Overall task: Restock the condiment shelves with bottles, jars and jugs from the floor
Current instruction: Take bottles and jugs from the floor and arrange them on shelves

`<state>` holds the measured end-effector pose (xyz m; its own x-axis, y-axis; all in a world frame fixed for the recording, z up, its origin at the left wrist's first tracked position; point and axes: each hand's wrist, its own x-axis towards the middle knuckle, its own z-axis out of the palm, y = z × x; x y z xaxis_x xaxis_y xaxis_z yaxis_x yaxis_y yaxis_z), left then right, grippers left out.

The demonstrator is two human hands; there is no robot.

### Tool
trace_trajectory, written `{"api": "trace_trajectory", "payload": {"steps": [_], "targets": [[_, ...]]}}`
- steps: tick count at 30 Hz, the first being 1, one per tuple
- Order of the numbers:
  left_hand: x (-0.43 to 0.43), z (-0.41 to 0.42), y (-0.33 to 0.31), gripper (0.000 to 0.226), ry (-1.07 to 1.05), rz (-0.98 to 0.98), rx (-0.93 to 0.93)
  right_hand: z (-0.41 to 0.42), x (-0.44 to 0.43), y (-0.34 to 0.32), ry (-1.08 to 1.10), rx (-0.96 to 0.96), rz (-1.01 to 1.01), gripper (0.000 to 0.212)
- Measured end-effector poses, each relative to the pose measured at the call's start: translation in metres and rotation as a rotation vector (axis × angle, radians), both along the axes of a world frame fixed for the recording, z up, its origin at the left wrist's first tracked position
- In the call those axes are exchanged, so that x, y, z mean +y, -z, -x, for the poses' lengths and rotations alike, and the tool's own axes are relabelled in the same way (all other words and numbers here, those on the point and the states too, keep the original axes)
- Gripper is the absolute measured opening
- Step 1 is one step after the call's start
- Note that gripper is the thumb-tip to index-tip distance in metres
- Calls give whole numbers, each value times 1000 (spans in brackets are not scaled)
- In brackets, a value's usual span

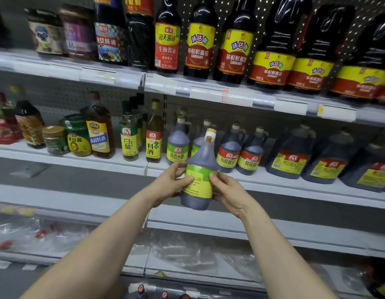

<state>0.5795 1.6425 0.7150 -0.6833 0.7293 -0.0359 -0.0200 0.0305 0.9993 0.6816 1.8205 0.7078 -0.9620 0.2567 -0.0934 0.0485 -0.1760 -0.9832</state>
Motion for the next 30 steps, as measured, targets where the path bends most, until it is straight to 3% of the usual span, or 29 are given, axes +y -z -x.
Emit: {"api": "trace_trajectory", "payload": {"steps": [4,7,11,14,18,21,24,30], "targets": [[12,4,5,65,53,4,6,13,13,2,114,8,-113,32],[25,7,12,85,28,-13,33,22,10,4,191,20,-210,47],[45,15,22,94,-114,-12,100,33,15,4,206,0,-396,55],[54,22,29,89,-137,-63,19,37,36,2,112,0,-306,55],[61,32,32,84,-107,-56,-72,36,67,0,-53,-96,-302,83],[67,40,31,89,-4,-35,-106,40,82,3,-165,-90,-329,71],[74,45,31,83,41,-11,-92,46,89,10,-125,-71,-365,64],[94,57,28,67,16,42,-3,62,98,26,65,5,-515,70]]}}
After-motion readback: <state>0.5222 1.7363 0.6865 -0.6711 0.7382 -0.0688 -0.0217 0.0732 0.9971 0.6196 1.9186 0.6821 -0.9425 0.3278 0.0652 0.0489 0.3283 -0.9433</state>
